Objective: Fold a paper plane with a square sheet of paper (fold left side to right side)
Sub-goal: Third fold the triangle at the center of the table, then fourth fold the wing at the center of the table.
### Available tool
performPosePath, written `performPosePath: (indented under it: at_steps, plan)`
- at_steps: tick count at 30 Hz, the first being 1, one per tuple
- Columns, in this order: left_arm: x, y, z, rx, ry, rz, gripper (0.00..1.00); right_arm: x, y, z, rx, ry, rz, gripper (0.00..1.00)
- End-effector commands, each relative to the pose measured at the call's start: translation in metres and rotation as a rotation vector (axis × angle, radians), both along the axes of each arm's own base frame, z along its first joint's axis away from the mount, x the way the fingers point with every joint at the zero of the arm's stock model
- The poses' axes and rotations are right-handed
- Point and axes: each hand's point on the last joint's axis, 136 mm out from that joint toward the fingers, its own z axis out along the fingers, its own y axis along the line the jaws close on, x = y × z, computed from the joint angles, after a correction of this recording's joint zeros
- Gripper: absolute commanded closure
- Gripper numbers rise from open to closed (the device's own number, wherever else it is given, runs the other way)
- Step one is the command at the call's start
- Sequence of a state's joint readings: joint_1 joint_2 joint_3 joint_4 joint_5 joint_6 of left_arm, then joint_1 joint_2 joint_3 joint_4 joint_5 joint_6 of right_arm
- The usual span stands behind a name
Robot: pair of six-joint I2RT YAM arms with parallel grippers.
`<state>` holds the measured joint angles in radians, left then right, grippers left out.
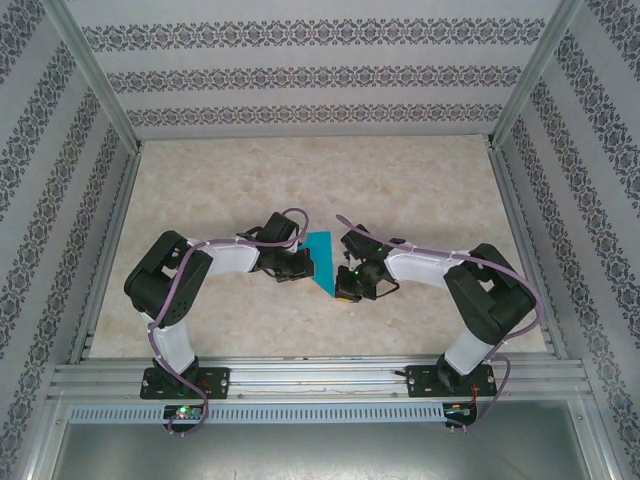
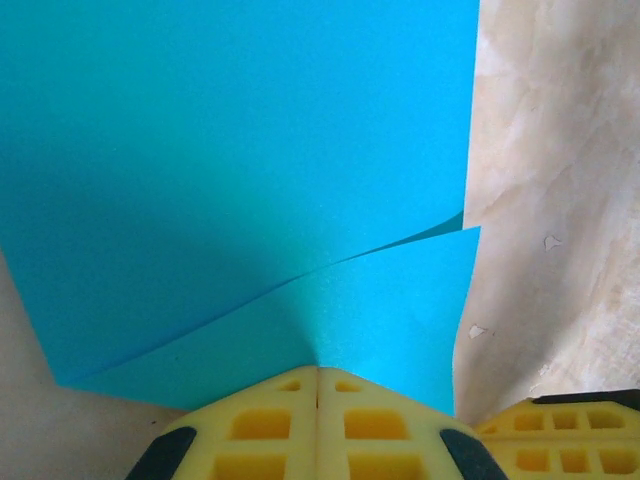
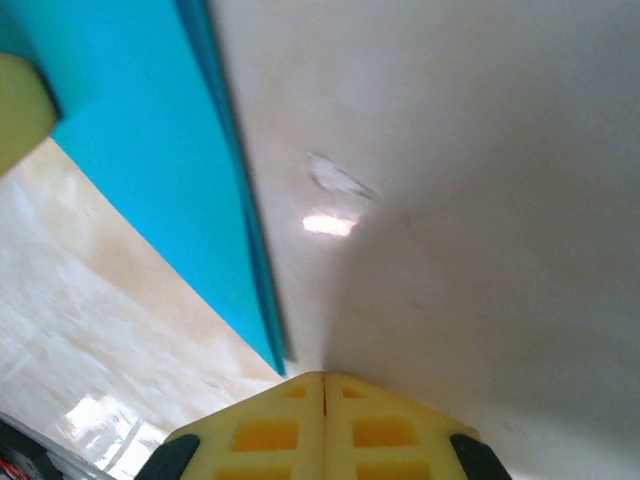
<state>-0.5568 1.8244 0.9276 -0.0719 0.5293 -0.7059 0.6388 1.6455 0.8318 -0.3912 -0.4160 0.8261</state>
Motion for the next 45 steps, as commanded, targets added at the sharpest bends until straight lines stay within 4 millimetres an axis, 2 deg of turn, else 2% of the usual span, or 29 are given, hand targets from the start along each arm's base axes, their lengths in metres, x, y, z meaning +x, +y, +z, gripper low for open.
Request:
performPosePath:
  at_steps: [1,2,5,8,11,16,22,26,32,37,43,45]
  plan:
    - [-0.027,0.022,-0.042,0.169,0.116,0.019,1.0,0.001,-0.015,0.017,0.009,-0.033,0.005,1.0]
    - [-0.026,0.018,-0.038,0.151,0.111,0.022,1.0,0.008,-0.015,0.024,0.031,-0.072,0.008,1.0]
    - [-0.017,0.005,-0.021,0.078,0.078,0.037,0.95,0.027,-0.022,0.04,0.059,-0.172,0.019,0.88]
    - [-0.003,-0.005,0.007,0.031,0.01,0.027,0.83,0.042,-0.023,0.05,0.091,-0.265,0.063,0.75]
    - [0.011,-0.005,0.036,0.012,-0.061,0.024,0.72,0.056,-0.017,0.059,0.117,-0.357,0.142,0.63]
    - [0.027,0.024,0.064,0.032,-0.133,0.095,0.64,0.072,-0.001,0.06,0.152,-0.446,0.279,0.5]
    - [0.038,0.067,0.064,0.028,-0.15,0.216,0.61,0.09,0.014,0.046,0.166,-0.465,0.349,0.46]
    - [0.04,0.077,0.06,0.027,-0.145,0.254,0.6,0.096,0.026,0.038,0.2,-0.449,0.359,0.47]
    - [0.041,0.073,0.05,0.006,-0.114,0.251,0.58,0.094,0.034,0.026,0.238,-0.417,0.353,0.54]
    - [0.045,0.07,0.045,-0.031,-0.112,0.279,0.56,0.092,0.037,0.022,0.255,-0.402,0.341,0.69]
    - [0.048,0.062,0.041,-0.066,-0.097,0.269,0.54,0.089,0.033,0.028,0.253,-0.41,0.332,0.99]
    - [0.049,0.059,0.039,-0.079,-0.089,0.261,0.54,0.089,0.03,0.033,0.249,-0.425,0.325,1.0]
